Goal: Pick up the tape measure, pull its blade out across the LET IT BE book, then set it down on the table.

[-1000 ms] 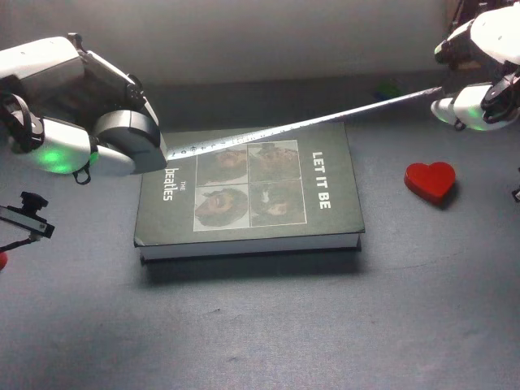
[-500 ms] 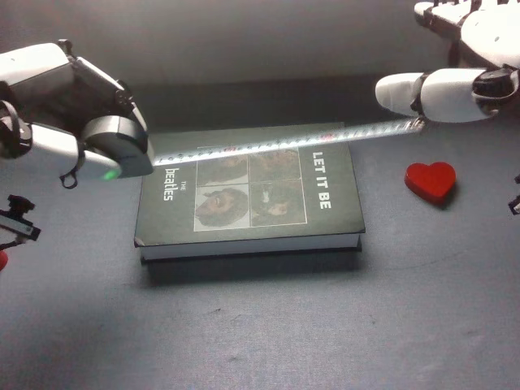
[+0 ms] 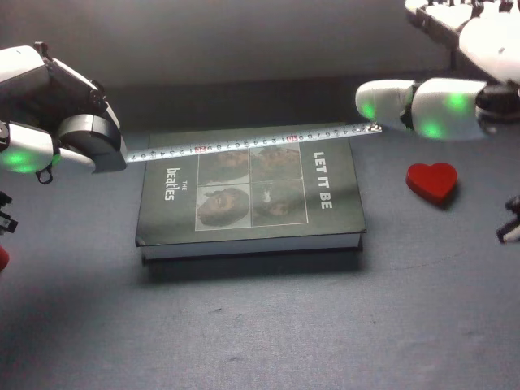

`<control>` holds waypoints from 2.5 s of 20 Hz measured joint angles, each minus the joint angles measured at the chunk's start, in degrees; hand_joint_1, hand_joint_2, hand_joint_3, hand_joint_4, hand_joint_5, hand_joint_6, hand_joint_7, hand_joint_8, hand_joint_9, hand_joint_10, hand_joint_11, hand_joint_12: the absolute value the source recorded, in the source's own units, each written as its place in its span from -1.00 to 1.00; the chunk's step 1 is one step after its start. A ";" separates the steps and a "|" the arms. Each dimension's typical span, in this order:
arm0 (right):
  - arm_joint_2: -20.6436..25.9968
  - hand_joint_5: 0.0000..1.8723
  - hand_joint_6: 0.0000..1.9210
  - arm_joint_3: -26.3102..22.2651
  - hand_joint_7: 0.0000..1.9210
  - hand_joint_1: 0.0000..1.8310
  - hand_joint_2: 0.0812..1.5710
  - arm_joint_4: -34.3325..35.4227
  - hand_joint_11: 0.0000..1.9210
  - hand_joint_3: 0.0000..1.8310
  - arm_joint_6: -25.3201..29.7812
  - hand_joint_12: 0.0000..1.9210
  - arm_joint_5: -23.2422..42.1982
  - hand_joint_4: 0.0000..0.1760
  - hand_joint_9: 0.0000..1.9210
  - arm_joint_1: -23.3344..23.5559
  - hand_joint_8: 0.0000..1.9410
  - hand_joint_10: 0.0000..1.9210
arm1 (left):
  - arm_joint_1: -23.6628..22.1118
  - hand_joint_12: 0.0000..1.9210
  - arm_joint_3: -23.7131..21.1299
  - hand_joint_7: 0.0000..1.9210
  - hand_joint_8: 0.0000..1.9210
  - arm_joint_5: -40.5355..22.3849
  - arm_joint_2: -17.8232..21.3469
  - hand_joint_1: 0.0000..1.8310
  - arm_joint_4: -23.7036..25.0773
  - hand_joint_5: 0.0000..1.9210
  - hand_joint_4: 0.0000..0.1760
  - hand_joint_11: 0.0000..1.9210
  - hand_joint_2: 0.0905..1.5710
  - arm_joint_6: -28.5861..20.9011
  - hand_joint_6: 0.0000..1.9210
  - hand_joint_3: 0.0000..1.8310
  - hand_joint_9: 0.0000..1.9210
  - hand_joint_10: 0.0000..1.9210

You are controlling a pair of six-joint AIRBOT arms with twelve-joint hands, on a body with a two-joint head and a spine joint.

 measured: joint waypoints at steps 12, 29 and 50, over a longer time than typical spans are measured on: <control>-0.79 -0.92 -0.99 -2.89 -0.90 -1.00 0.27 -4.24 -1.00 -0.99 5.18 -0.50 1.36 -1.00 -0.94 -4.20 -1.00 -1.00 | 6.01 0.09 6.69 0.13 -0.17 -7.02 -4.70 0.52 8.50 0.07 -1.00 -0.04 0.33 -8.94 -0.27 -1.00 0.02 0.25; 2.12 -0.91 -1.00 -9.51 -0.90 -1.00 0.26 -15.93 -1.00 -1.00 11.80 -0.43 1.25 -1.00 -0.92 -9.53 -1.00 -1.00 | 10.69 0.08 9.75 0.08 -0.14 -9.35 -6.12 0.51 8.55 0.11 -1.00 -0.04 0.33 -11.56 -0.30 -1.00 0.03 0.24; 2.12 -0.88 -0.99 -9.92 -0.88 -1.00 0.28 -16.87 -1.00 -1.00 12.59 -0.37 1.49 -1.00 -0.89 -9.94 -1.00 -0.99 | 12.07 0.10 9.55 0.12 -0.16 -10.51 -6.16 0.52 7.04 0.11 -1.00 -0.03 0.33 -11.56 -0.31 -1.00 0.01 0.26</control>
